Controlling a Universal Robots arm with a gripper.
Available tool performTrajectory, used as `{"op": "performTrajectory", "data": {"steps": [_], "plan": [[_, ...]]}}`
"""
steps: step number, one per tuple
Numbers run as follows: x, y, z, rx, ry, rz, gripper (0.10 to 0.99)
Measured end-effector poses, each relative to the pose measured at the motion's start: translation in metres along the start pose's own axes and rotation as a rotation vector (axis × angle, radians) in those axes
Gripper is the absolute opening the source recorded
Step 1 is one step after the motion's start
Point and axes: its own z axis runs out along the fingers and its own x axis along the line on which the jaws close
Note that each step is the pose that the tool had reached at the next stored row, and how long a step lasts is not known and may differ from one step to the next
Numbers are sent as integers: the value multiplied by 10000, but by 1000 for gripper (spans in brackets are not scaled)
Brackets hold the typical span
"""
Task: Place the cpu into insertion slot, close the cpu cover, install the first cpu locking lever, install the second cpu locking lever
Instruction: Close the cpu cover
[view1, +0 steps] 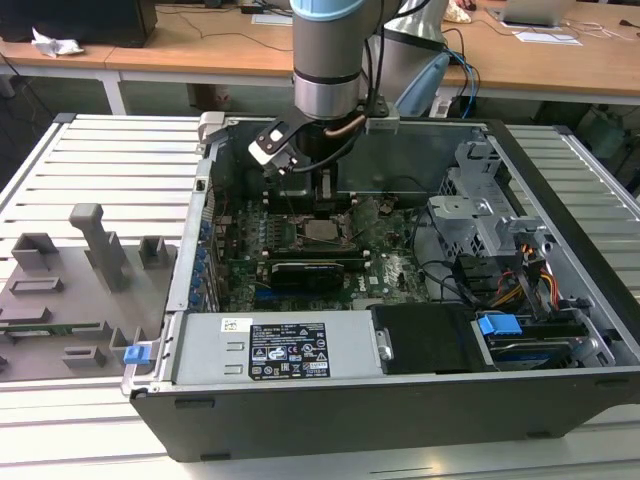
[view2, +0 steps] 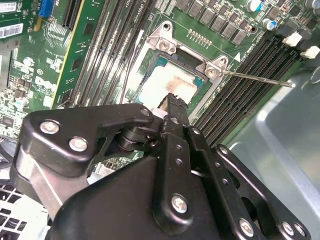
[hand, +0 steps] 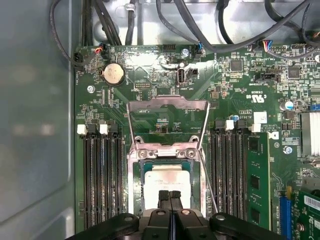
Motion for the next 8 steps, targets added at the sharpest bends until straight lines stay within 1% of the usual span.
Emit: {"op": "performTrajectory", "data": {"steps": [1,3,8], "plan": [[1,1,-18,-1,0,0,106],[9,4,-81,-1,-1,0,106],[17,6,-140,-1,-2,0,106]]}}
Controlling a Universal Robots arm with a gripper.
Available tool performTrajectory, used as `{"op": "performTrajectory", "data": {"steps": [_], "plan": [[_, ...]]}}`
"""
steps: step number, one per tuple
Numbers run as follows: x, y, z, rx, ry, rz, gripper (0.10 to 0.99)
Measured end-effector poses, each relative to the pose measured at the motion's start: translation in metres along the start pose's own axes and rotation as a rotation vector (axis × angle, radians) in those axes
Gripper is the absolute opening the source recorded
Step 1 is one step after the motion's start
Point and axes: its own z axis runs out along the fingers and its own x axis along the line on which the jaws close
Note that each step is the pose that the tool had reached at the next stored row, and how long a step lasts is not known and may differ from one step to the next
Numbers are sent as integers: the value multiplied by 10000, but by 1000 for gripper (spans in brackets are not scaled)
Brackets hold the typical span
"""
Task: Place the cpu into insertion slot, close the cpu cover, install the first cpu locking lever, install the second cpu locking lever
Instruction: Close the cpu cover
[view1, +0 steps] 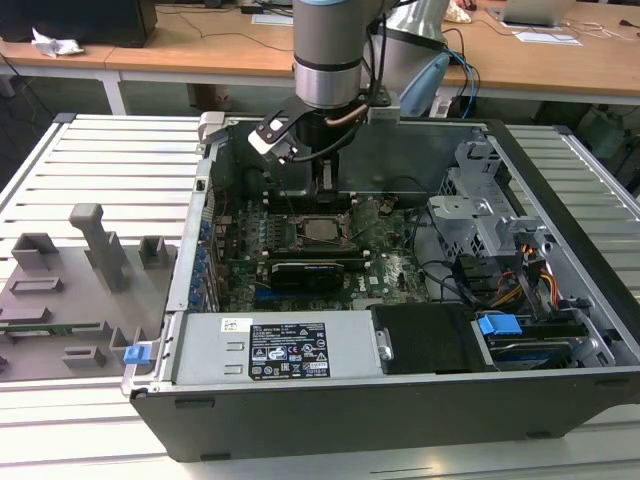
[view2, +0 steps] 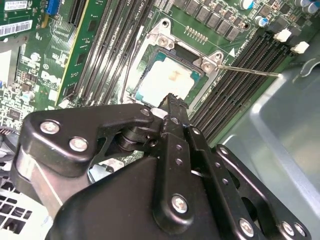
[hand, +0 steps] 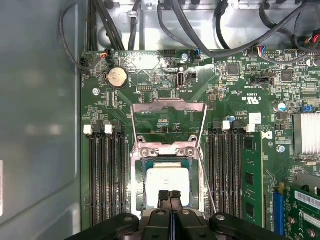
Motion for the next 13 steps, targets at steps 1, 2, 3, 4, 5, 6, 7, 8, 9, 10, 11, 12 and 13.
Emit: {"op": "performTrajectory", "data": {"steps": [1,2,3,4,5,6,7,8,9,10,11,12,13], "plan": [[3,0,-11,0,-1,3,106],[8,2,-29,0,-1,0,106],[11,2,-41,0,-1,0,106],[13,2,-49,-1,-2,0,106],[16,3,-59,0,-1,-1,106],[17,4,-66,0,-1,-1,106],[18,4,-73,0,-1,-1,106],[20,4,-81,0,-1,0,106],[24,5,-99,0,-1,-1,106],[26,5,-109,-1,-1,0,106],[28,6,-118,0,-2,0,106],[30,6,-130,0,-2,-1,106],[33,7,-139,-1,-1,0,106]]}}
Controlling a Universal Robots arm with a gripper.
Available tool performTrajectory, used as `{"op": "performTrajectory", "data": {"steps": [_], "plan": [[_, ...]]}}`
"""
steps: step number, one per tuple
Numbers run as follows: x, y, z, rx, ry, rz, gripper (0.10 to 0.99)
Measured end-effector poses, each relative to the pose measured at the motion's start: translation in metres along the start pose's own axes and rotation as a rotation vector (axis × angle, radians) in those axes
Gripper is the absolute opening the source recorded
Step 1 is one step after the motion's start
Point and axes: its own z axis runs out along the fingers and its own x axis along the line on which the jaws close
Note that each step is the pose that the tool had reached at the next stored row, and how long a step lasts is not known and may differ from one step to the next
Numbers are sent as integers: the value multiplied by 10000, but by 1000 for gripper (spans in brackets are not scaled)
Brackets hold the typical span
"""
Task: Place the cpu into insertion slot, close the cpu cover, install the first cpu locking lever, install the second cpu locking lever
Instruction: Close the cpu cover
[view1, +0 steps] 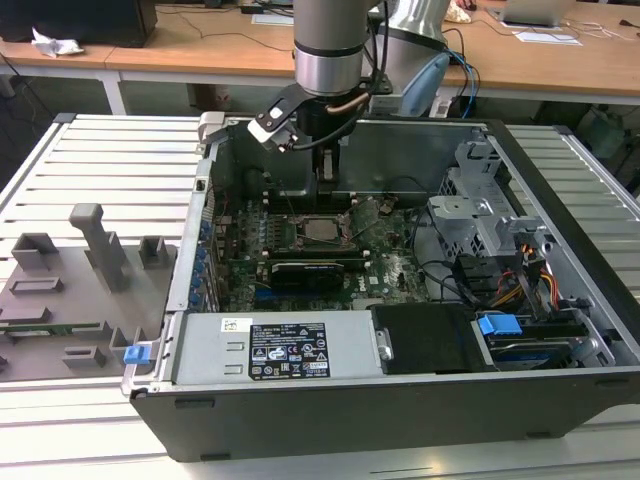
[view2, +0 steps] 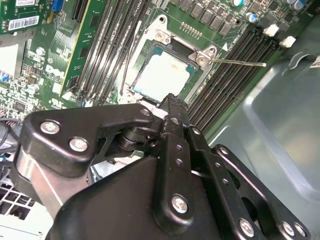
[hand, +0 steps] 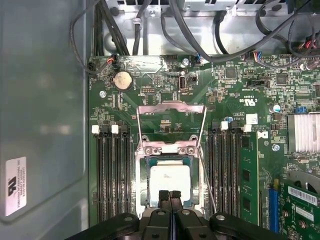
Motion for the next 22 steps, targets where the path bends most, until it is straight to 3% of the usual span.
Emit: {"op": "performTrajectory", "data": {"steps": [8,10,15,20,22], "plan": [[32,18,-110,-1,-8,-2,106],[33,94,-107,5,-2,0,106],[45,437,-90,62,-9,-9,106],[-5,466,-49,62,-6,-58,106],[-3,514,-35,62,6,-350,106]]}}
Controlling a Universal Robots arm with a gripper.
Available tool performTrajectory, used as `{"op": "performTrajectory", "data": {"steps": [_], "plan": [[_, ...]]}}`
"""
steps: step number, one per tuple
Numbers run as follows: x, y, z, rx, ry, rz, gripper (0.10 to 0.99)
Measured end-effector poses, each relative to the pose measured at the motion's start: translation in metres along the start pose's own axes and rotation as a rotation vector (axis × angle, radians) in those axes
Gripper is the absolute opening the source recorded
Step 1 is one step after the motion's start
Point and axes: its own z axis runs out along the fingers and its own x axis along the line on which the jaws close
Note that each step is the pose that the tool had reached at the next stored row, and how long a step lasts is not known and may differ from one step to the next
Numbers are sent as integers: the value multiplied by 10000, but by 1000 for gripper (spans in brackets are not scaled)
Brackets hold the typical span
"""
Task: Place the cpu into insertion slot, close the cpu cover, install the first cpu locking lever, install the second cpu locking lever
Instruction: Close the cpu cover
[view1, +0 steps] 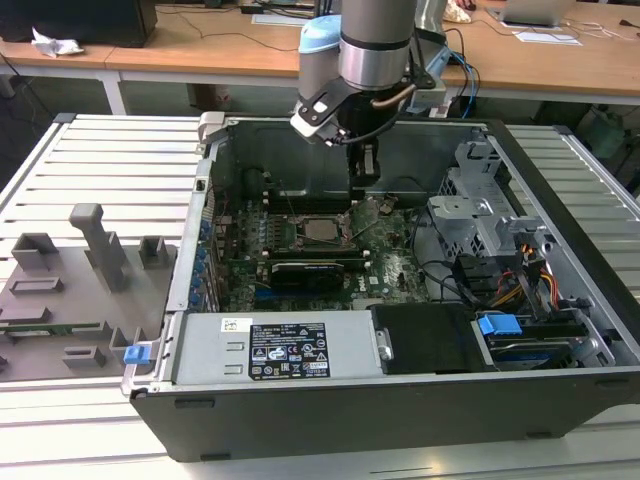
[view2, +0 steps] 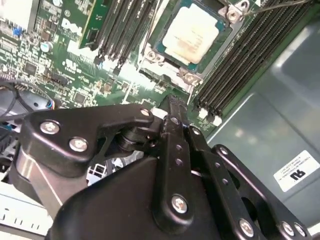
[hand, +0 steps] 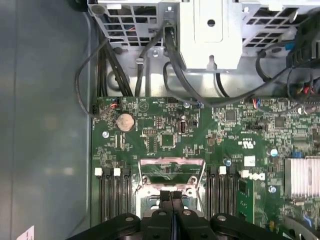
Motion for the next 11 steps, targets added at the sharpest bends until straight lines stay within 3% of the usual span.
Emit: {"op": "performTrajectory", "data": {"steps": [2,6,11], "plan": [[-1,32,26,1,5,-305,106],[-2,216,44,57,8,-363,106],[-10,269,63,57,7,-362,106]]}}
